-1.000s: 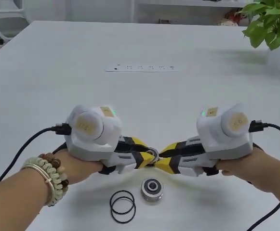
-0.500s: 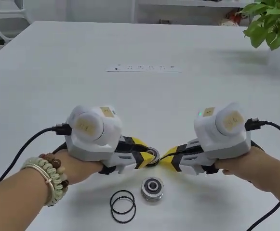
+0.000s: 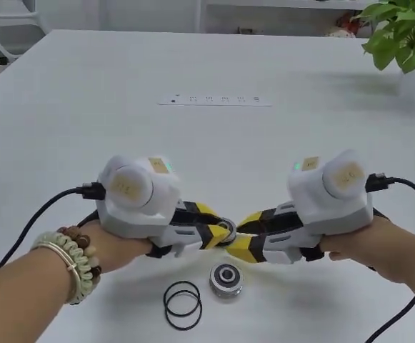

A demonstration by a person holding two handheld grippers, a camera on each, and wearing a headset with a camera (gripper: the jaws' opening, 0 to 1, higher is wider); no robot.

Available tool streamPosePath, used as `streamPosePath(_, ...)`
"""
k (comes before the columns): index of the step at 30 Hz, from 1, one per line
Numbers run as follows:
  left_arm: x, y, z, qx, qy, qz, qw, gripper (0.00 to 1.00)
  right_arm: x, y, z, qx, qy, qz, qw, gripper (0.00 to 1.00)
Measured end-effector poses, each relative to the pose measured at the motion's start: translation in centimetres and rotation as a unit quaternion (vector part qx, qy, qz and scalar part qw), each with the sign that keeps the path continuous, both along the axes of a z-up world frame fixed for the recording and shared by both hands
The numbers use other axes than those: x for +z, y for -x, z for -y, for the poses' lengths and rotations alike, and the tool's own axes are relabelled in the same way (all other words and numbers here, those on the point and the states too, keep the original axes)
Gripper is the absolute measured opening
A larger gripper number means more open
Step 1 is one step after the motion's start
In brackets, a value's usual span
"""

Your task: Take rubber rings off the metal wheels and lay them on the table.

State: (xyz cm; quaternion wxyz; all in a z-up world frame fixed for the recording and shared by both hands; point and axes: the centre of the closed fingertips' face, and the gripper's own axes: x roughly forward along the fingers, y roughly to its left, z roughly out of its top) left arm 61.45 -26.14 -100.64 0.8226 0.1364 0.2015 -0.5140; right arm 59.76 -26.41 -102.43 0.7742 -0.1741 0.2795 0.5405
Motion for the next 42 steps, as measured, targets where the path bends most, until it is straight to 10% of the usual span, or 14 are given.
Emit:
streamPosePath(6, 0.0, -0.1, -0.1, 0.003, 0.0, 0.0, 1.0, 0.15, -0.4, -0.7, 0.0, -0.021, 0.0, 0.003, 0.9998, 0.32)
streamPosePath(42, 0.0, 0.0, 0.0, 0.005, 0.012, -0.004, 0.9999, 0.14, 0.1, -0.4, -0.3, -0.015, -0.015, 0.005, 0.9998, 0.19)
